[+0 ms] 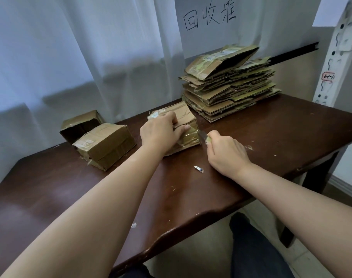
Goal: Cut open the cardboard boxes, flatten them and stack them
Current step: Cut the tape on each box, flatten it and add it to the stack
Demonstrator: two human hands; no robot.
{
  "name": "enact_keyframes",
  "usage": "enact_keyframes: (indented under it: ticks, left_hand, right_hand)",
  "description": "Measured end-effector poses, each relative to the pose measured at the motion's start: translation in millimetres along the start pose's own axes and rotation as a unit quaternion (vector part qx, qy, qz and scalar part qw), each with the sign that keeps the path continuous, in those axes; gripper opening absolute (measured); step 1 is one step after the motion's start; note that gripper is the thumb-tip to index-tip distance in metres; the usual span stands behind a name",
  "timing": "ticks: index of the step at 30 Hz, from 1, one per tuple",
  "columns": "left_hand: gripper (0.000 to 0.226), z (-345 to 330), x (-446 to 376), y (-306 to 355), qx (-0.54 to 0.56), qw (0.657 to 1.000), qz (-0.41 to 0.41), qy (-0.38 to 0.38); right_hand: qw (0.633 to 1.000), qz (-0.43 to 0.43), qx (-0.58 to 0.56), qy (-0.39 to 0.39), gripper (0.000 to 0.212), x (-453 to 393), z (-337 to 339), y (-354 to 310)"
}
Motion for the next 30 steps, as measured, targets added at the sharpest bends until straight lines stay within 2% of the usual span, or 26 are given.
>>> enact_keyframes:
  ticks: [12,15,17,20,22,25,27,28,30]
  left_hand:
    - [0.050,-1,0,2,-0.017,1.000,-0.004,-0.001]
    - [0.053,-4,0,3,-0.021,1.000,-0.011,-0.013]
    - [0.065,-4,-1,4,-0.014,0.999,0.004,-0.031]
    - [0.097,0,-3,12,0.015,0.996,0.056,-0.068]
    - [0.103,1,-4,20,0.016,0.991,0.090,-0.096]
    - [0.080,-3,-6,29,-0.006,0.991,0.085,-0.106]
    - [0.058,-5,-9,26,0.040,0.993,0.045,-0.100]
    - [0.053,-7,-8,23,0.076,0.992,0.013,-0.103]
    - [0.058,-5,1,13,0.135,0.983,-0.055,-0.115]
  right_hand:
    - [0.996,-0.004,0.080,-0.030,0.008,-3,-10,-5]
    - [0.995,-0.008,0.090,-0.052,0.012,-4,-12,-7]
    - [0.995,-0.022,0.074,-0.056,0.017,-4,-9,-4]
    - [0.998,-0.061,0.012,-0.027,0.022,0,-1,5]
    - [0.996,-0.086,-0.039,0.009,0.023,1,4,14]
    - [0.980,-0.122,-0.139,0.068,0.022,1,13,31]
    - [0.970,-0.119,-0.191,0.093,0.017,1,15,37]
    - [0.964,-0.113,-0.215,0.105,0.014,1,17,39]
    - [0.956,-0.101,-0.251,0.116,0.010,2,20,39]
Point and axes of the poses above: each hand's wrist, its own x-axis away from the middle knuckle, its own z-axis out of the back of the hand, y = z × x, the point moved 8 cm from there along -x, towards the middle knuckle, and after that the axes turned 15 degrees about -x, right-handed, at the moved point
